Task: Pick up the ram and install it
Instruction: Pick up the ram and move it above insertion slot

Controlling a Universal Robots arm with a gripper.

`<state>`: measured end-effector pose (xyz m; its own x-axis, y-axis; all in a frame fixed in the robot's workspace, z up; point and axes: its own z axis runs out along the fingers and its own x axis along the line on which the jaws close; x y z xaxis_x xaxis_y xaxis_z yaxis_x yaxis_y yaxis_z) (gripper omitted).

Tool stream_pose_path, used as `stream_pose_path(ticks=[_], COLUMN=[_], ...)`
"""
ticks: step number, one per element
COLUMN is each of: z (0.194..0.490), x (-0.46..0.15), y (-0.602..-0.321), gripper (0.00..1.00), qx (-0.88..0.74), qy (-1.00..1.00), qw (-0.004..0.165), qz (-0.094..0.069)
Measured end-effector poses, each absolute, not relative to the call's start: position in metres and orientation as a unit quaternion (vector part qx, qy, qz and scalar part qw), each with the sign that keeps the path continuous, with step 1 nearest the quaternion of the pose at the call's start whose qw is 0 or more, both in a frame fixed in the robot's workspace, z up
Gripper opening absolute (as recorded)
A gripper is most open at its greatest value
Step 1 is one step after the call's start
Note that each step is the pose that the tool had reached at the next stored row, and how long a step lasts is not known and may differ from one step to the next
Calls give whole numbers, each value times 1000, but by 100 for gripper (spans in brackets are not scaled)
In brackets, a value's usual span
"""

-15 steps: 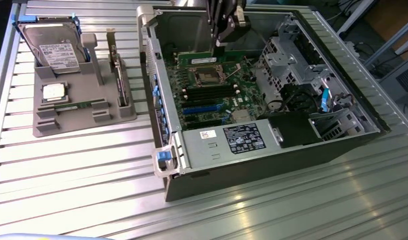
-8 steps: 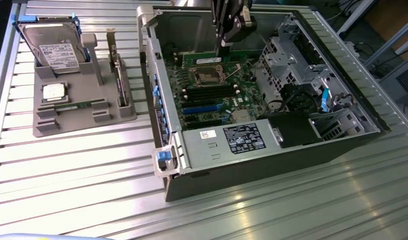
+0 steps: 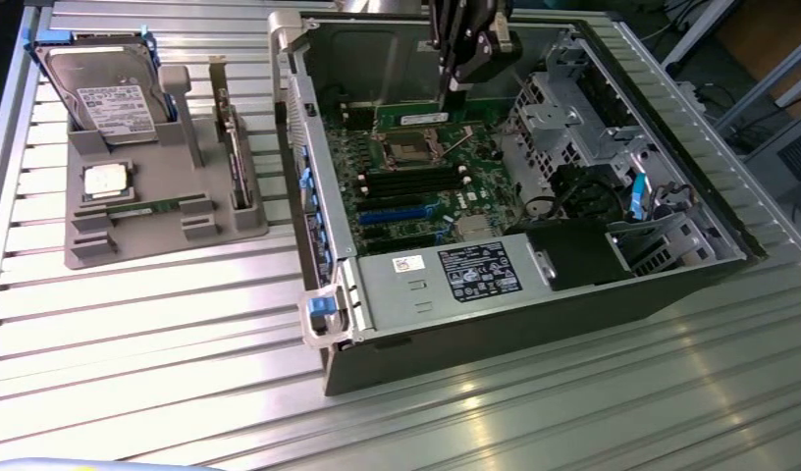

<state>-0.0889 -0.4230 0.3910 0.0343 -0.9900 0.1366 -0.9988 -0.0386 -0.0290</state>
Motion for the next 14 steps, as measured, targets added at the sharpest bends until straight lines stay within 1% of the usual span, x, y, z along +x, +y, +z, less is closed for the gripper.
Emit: stream_pose_path(ticks=[3, 4, 8, 10, 11, 14], z=[391, 391, 391, 391, 391, 391], x=[-82, -81, -78, -76, -65, -46], y=[-423, -423, -423, -423, -423, -423], gripper=[12, 12, 12, 12, 12, 12], qx=[718, 718, 719, 719, 719, 720], qy=[-692, -693, -694, -695, -694, -693], qw=[37, 33, 6, -12, -15, -14], qz=[59, 55, 30, 12, 8, 7])
